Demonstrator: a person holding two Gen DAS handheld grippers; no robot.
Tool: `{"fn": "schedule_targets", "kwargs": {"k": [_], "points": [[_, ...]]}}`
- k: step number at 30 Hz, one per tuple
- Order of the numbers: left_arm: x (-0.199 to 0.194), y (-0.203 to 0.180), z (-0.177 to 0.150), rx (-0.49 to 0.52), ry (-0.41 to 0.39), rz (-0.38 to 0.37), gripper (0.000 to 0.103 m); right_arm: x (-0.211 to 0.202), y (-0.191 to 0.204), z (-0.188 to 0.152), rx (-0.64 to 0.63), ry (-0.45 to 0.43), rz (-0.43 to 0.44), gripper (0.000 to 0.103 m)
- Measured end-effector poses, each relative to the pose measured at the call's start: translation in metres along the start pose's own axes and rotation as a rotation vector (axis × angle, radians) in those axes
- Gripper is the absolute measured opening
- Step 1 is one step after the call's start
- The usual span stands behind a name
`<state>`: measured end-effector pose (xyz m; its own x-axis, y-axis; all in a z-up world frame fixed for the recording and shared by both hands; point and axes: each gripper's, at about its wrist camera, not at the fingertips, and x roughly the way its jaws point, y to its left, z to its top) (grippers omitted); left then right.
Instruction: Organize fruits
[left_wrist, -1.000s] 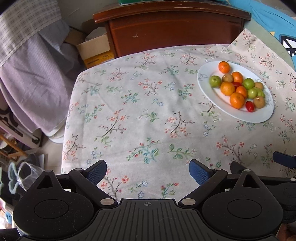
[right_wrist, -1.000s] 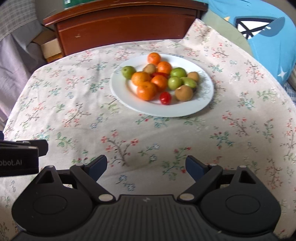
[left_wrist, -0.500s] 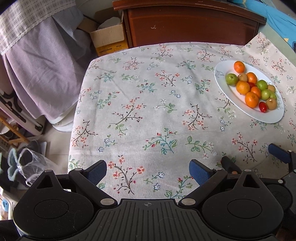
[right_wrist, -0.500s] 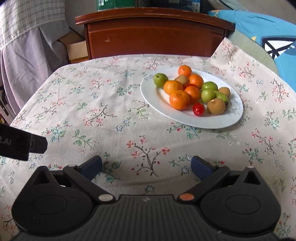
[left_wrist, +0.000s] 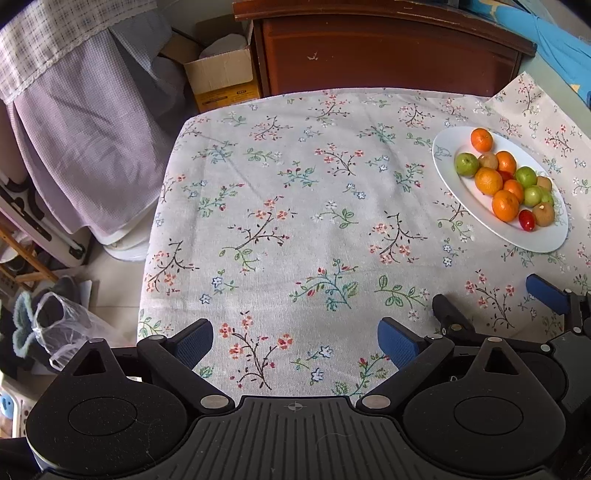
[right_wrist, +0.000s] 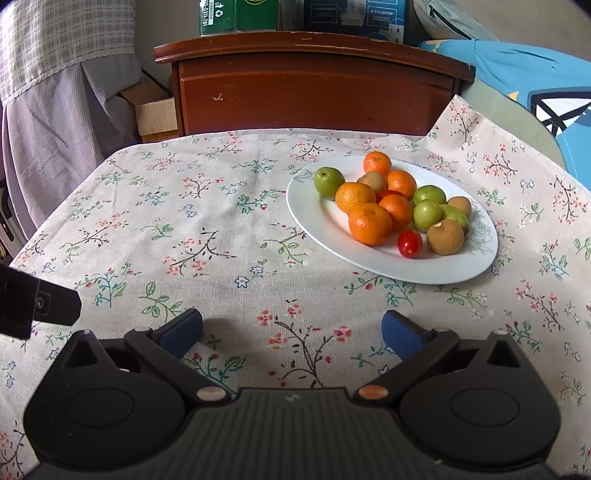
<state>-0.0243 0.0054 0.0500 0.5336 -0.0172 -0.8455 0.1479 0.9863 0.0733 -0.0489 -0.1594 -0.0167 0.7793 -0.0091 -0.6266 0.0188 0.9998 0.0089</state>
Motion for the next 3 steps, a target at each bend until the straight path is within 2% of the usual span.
{"fn": "schedule_targets", "kwargs": {"k": [3], "points": [[0.0013,0.0013,0.0007,-0.005,0.004,0.0,0.097,0.0,0.0004,-0.0004,-0.001,-0.002,0.0,0.102]]}}
